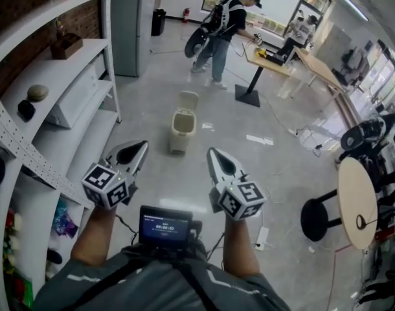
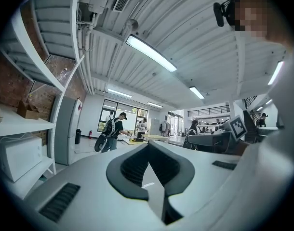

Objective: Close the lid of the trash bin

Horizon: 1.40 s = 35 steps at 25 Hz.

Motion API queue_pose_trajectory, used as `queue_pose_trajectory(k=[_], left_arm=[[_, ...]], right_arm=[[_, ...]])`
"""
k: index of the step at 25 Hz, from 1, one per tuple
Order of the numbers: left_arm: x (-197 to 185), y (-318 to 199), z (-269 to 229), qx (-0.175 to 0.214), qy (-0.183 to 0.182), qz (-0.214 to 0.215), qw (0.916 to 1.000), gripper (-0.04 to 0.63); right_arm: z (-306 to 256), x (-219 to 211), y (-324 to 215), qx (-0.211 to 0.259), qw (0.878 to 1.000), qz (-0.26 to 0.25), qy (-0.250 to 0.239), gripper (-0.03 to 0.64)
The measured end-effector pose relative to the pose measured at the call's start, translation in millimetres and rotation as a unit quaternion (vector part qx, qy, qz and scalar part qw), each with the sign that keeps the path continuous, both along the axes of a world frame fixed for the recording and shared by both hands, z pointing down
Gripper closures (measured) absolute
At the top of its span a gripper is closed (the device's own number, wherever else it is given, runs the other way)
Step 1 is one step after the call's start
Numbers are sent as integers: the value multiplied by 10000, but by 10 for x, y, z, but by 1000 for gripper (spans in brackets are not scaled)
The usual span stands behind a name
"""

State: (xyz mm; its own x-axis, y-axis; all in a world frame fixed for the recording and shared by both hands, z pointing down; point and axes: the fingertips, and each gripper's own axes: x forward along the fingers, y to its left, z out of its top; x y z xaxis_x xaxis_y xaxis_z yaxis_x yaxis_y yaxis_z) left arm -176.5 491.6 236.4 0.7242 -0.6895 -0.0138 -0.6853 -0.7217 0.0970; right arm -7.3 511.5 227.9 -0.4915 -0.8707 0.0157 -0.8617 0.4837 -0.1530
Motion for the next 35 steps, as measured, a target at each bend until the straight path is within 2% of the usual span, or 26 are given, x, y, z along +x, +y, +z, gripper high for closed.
queue_pose_trajectory(k=[7, 15, 23, 28, 35], left_arm=[[449, -489, -22, 12, -111, -46, 9999, 601], [786, -849, 107, -161, -276, -145, 9994, 601], [864, -1209, 135, -245, -385, -86, 9989, 601], [906, -1626, 152, -225, -217, 38, 9995, 601], [602, -2355, 160, -278, -19, -13, 9996, 601]], right_arm=[[-28, 409, -484, 65, 9999, -109, -24, 606], [25, 809, -926, -9, 9999, -125, -48, 606], [69, 913, -1306, -73, 9998, -71, -151, 606], [100, 955, -1665, -132, 9999, 52, -23, 606], [52, 758, -2268, -222, 9993, 258, 144, 606]])
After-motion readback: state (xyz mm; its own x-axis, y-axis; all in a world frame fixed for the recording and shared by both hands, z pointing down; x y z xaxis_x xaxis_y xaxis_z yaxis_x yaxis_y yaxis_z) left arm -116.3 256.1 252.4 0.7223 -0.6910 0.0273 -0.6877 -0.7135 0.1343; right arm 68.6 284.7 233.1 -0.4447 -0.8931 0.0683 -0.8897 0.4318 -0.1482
